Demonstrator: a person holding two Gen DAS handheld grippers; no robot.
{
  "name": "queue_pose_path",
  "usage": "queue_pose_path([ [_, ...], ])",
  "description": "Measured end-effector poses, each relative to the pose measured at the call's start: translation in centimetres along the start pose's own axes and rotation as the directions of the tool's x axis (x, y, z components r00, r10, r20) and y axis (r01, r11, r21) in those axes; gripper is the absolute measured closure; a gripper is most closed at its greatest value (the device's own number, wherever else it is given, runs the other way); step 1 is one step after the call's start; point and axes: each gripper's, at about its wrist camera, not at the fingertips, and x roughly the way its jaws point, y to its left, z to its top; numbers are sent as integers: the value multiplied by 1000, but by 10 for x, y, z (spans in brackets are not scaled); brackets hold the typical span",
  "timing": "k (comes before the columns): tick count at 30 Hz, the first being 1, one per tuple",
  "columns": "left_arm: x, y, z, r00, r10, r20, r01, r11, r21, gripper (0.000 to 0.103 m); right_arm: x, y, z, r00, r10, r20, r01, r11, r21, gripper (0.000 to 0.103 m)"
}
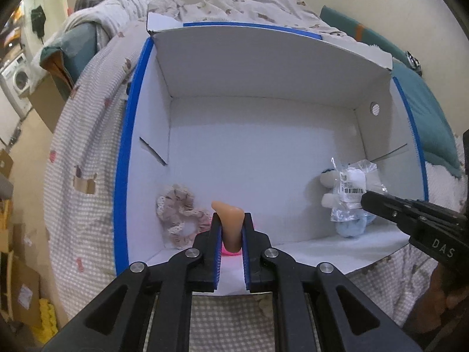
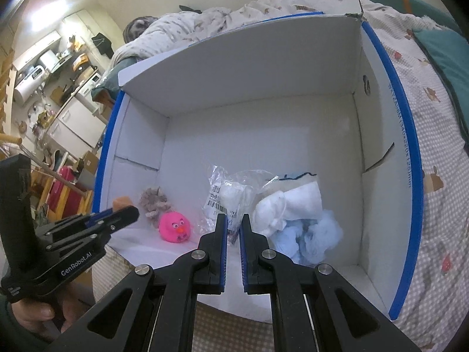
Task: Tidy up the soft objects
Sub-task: 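Open the left tool to drop the tube while the right tool releases the bag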
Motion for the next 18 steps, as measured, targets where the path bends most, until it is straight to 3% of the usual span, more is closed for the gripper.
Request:
queue_pose_path([
  [12, 0, -1, -2, 1000, 20, 5, -20, 1000, 6, 85, 1, 6, -1, 1000, -7, -2, 7, 1000, -25, 93],
  [15, -1, -2, -2, 1000, 25, 10, -25, 1000, 11, 78, 2, 7, -1, 1000, -6, 0, 6, 999, -33, 93],
  [18, -3, -3, -1, 999, 34, 20, -34, 999, 15, 63, 2, 8, 0, 1000, -4, 0, 4, 999, -38, 93],
])
